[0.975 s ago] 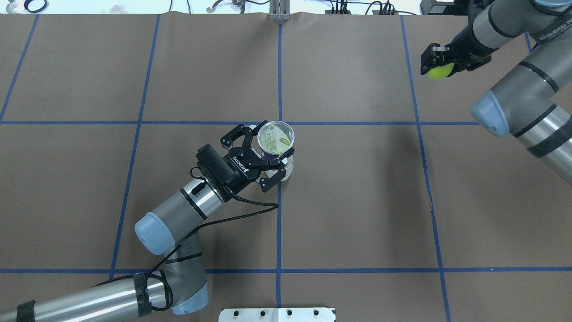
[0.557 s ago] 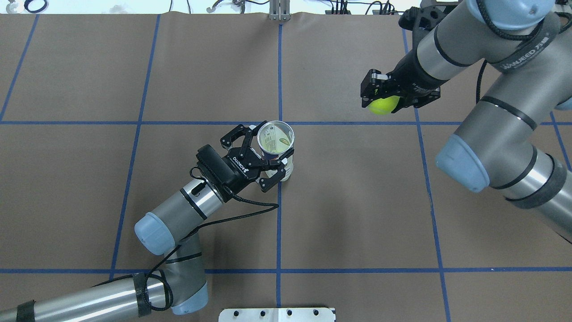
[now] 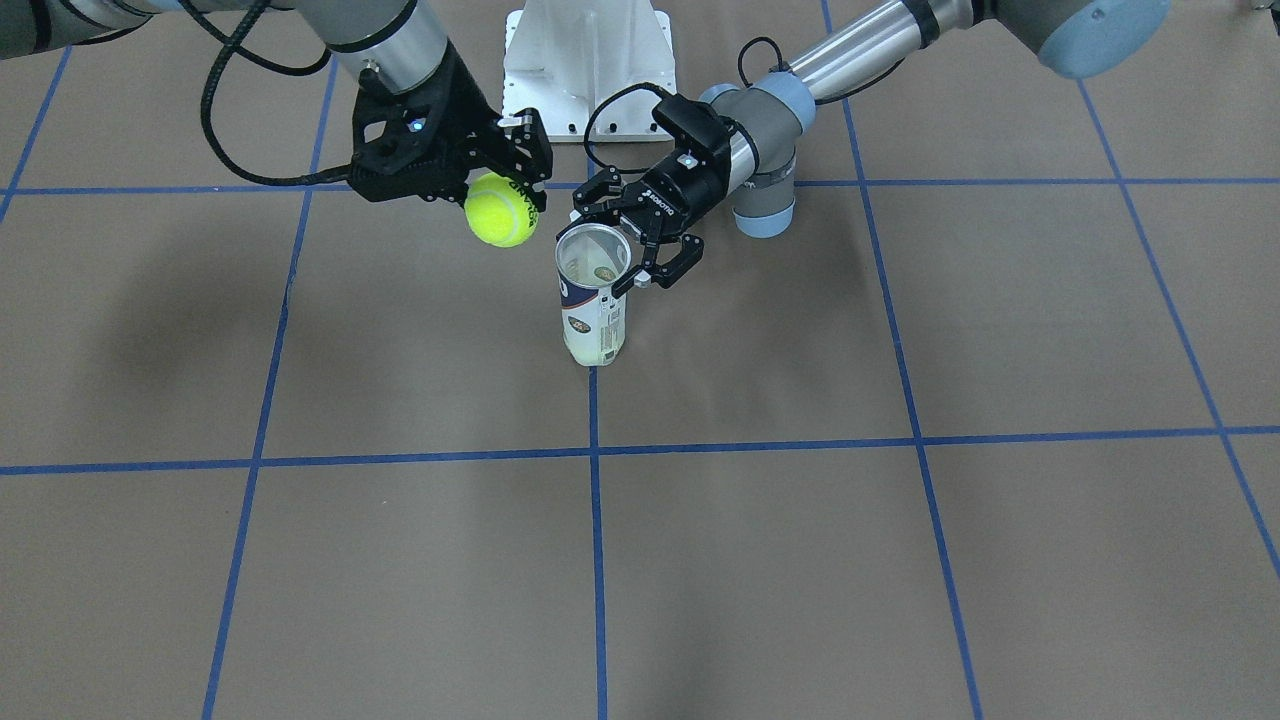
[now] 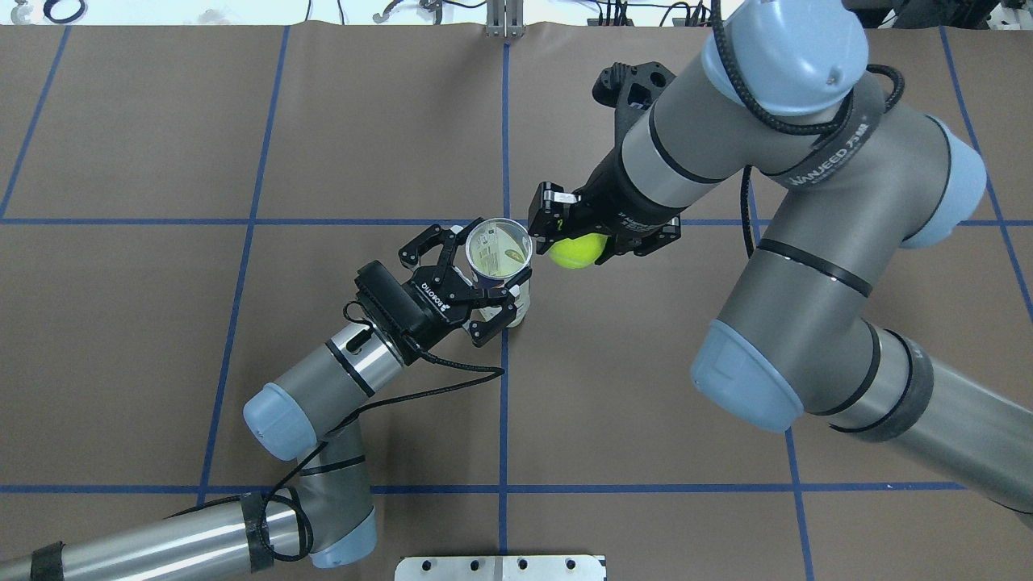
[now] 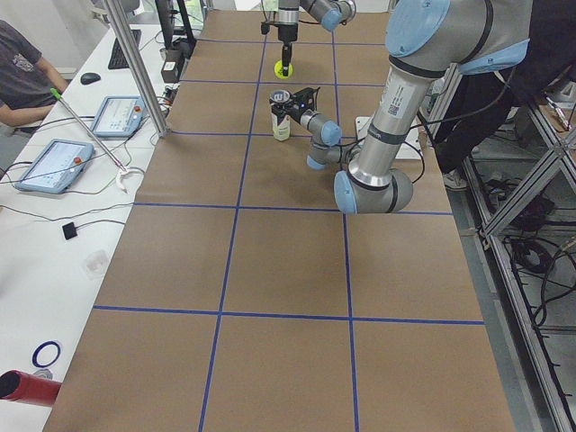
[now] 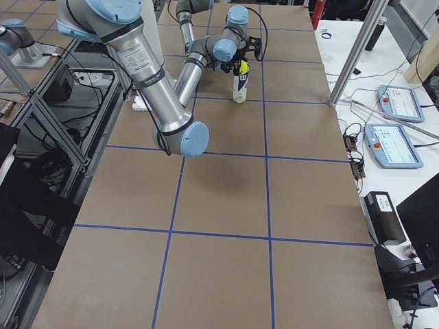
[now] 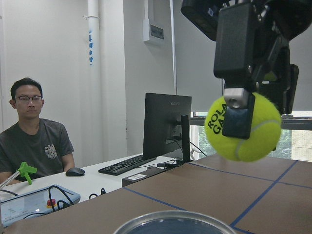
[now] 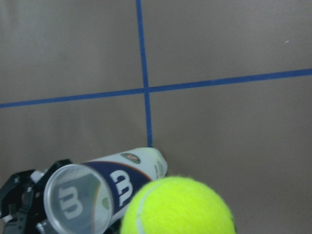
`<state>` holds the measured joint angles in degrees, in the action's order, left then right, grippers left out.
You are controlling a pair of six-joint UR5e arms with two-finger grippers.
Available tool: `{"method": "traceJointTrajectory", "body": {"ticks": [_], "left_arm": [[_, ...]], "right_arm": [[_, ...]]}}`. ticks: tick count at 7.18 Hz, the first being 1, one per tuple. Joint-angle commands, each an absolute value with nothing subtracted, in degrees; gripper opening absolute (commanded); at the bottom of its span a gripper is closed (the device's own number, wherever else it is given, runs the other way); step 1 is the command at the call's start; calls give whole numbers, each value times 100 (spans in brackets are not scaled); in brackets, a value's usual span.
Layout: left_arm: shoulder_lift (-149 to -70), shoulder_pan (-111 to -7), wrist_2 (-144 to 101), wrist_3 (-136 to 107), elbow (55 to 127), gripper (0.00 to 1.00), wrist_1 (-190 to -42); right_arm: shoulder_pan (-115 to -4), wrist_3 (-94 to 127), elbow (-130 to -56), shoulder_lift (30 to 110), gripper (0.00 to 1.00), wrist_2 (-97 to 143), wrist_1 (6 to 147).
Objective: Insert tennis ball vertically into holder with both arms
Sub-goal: 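Push the second ball down into the can with the right gripper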
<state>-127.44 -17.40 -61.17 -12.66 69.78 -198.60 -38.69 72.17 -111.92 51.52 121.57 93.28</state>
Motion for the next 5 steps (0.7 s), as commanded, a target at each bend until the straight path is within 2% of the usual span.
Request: {"method": "traceJointTrajectory", "body": {"ticks": [1, 5], "left_arm": [[-12735, -1740, -6117, -1266, 6979, 88, -19854], [-12735, -1740, -6108, -1266, 6987, 88, -19854]], "right_arm": [[-3630, 7225, -10961, 4809, 0, 11980, 9369], [-3630, 7225, -10494, 4438, 0, 11962, 9369]]}}
